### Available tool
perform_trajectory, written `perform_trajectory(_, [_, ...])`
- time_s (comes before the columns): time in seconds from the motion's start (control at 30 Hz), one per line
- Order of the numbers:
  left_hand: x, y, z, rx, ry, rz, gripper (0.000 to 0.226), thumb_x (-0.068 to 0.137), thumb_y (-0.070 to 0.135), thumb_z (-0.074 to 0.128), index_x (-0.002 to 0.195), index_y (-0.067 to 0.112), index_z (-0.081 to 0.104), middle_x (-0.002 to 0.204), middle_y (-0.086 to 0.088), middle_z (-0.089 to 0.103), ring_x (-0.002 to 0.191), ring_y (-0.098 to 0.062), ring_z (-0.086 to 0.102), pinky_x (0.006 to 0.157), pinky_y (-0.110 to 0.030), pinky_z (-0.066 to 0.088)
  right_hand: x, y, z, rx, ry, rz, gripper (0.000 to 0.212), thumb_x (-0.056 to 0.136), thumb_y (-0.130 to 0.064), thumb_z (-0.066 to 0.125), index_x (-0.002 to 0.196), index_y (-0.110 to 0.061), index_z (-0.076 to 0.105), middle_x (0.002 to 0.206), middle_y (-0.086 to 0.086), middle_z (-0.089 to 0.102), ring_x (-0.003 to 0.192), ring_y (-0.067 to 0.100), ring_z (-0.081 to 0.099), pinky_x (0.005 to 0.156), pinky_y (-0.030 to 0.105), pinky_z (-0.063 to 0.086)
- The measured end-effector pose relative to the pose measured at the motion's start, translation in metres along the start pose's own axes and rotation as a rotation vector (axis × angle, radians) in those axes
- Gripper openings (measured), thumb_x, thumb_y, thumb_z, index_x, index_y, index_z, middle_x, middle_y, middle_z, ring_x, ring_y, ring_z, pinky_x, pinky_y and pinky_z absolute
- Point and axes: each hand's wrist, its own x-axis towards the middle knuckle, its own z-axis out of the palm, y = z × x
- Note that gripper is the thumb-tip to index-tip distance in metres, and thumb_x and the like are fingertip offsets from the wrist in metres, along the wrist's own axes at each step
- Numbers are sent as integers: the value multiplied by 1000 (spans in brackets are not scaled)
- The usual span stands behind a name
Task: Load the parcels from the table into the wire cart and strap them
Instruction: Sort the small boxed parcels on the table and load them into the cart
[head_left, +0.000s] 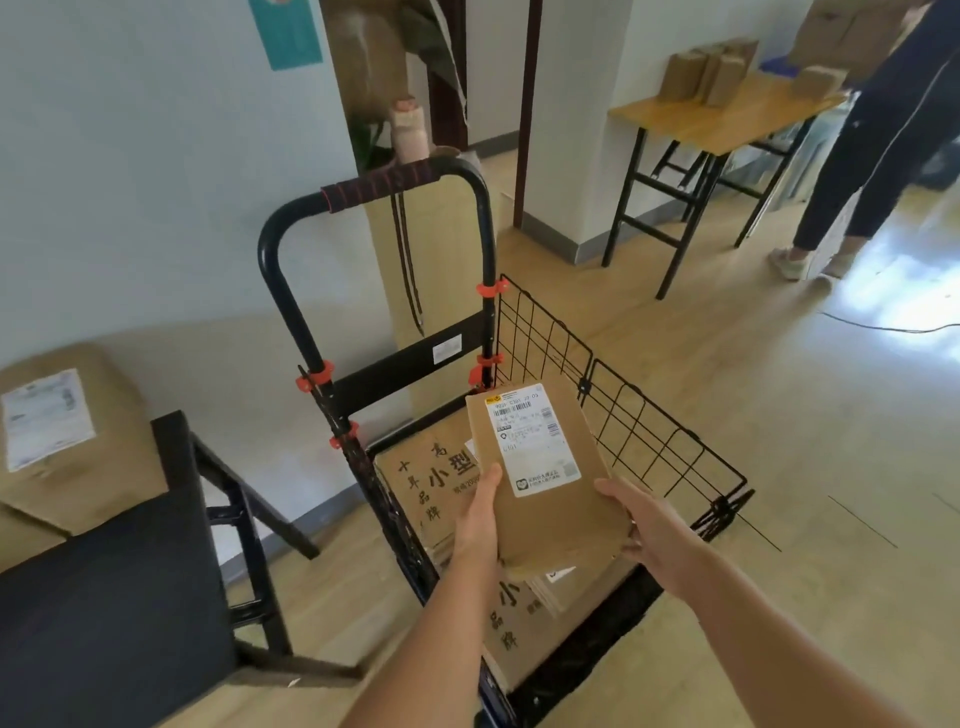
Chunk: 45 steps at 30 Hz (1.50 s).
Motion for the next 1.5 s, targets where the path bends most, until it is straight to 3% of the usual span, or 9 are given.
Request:
perform_trajectory(0.1, [9, -5, -4, 21, 24, -21, 41, 89, 51, 57, 121, 25, 61, 106, -9, 70, 96, -28, 67, 68, -33, 53, 17, 1, 3, 7, -26, 56, 30, 94, -19, 60, 123, -22, 61, 116, 8, 68, 110, 29, 62, 97, 46, 51])
perform_trajectory(0.3, [33, -24, -11, 99, 126, -145, 48, 85, 40, 51, 127, 17, 57, 123, -14, 61, 113, -33, 57, 101, -50, 46, 60, 10, 20, -209, -3, 140, 47, 84, 3, 58, 124, -21, 60, 111, 6, 67, 106, 26, 61, 99, 48, 49])
perform_trajectory(0.47, [54, -37, -10, 57, 220, -235, 46, 90, 29, 51, 132, 10, 50, 120, -13, 58, 106, -26, 55, 87, -36, 44, 94, 17, 24, -425, -107, 192, 51, 80, 5, 56, 120, -25, 60, 108, 4, 64, 107, 28, 57, 101, 54, 44])
perform_trajectory(0.6, [67, -46, -10, 68, 292, -319, 29, 93, 23, 45, 118, 10, 53, 98, -6, 56, 82, -17, 50, 79, -33, 37, 127, 23, 32, -603, -209, 199, 62, 82, 8, 57, 136, -22, 51, 112, 3, 64, 97, 20, 60, 82, 38, 53])
perform_trajectory(0.77, [90, -72, -17, 151, 405, -407, 43, 94, 20, 44, 135, 9, 46, 121, -14, 58, 107, -30, 54, 95, -39, 43, 158, 40, 53, -803, -373, 231, 76, 82, 13, 56, 147, -23, 36, 99, -5, 58, 88, 17, 63, 65, 30, 53])
perform_trajectory(1.03, [111, -117, -29, 210, 621, -542, 35, 98, 5, 35, 131, 1, 46, 124, -22, 59, 104, -35, 59, 82, -41, 52, 196, 80, 75, -1110, -547, 258, 53, 86, -5, 68, 132, -10, 43, 103, 2, 57, 104, 25, 59, 92, 42, 55])
perform_trajectory(1.1, [115, -122, -29, 270, 644, -554, 37, 96, 2, 35, 132, 3, 44, 121, -18, 59, 90, -27, 53, 62, -31, 44, 205, 92, 77, -1182, -576, 269, 45, 87, -7, 67, 127, -10, 47, 103, 4, 58, 100, 23, 60, 91, 40, 56])
perform_trajectory(1.27, [130, -140, -29, 369, 591, -605, 39, 96, 3, 40, 134, 6, 41, 111, -12, 57, 83, -21, 51, 54, -25, 37, 225, 119, 74, -1237, -567, 252, 34, 93, -13, 61, 124, -10, 50, 104, 6, 60, 94, 23, 61, 79, 33, 56])
perform_trajectory(1.5, [150, -162, -27, 369, 528, -640, 39, 98, 7, 41, 136, 6, 37, 127, -16, 54, 104, -29, 53, 79, -36, 42, 248, 138, 71, -1283, -546, 253, 32, 95, -18, 59, 124, -10, 48, 100, 4, 56, 85, 17, 56, 63, 25, 44])
